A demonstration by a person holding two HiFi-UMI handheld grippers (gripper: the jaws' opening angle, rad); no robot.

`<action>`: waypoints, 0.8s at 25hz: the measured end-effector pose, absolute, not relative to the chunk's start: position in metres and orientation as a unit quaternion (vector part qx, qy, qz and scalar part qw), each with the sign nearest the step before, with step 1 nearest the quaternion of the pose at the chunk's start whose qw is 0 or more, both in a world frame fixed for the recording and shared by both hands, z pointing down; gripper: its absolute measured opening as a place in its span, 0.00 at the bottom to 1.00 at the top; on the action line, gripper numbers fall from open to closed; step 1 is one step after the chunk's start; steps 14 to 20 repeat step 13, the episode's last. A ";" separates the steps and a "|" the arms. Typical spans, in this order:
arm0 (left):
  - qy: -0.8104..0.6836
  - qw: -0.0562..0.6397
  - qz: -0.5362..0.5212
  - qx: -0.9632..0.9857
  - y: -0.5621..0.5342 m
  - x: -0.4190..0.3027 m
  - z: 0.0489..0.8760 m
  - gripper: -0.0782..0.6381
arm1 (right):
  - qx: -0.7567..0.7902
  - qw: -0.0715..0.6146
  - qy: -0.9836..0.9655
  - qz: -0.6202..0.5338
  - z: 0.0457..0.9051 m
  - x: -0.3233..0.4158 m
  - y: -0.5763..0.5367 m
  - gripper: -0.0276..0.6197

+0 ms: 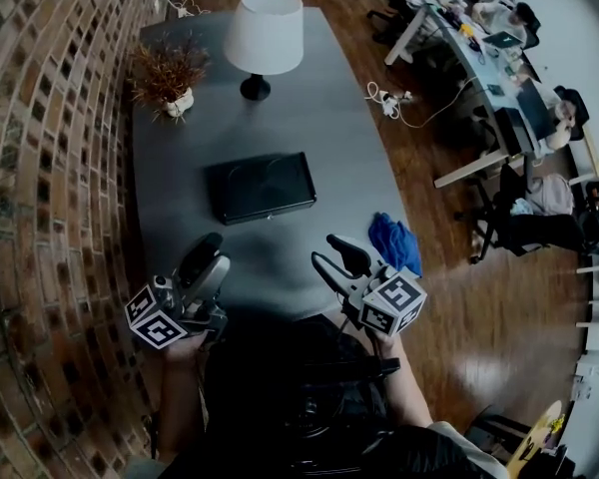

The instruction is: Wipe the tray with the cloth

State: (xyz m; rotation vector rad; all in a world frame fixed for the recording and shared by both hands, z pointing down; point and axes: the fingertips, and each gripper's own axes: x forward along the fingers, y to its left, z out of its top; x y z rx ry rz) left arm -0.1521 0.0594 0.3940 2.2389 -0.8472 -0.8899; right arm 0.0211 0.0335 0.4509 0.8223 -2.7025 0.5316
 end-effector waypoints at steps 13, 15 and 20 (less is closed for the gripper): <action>-0.396 0.256 -0.296 0.830 0.021 -0.067 0.370 0.37 | 0.195 0.099 -0.960 0.176 0.459 0.083 -0.036 0.33; -0.396 0.256 -0.296 0.830 0.021 -0.067 0.370 0.37 | 0.195 0.099 -0.960 0.176 0.459 0.083 -0.036 0.33; -0.396 0.256 -0.296 0.830 0.021 -0.067 0.370 0.37 | 0.195 0.099 -0.960 0.176 0.459 0.083 -0.036 0.33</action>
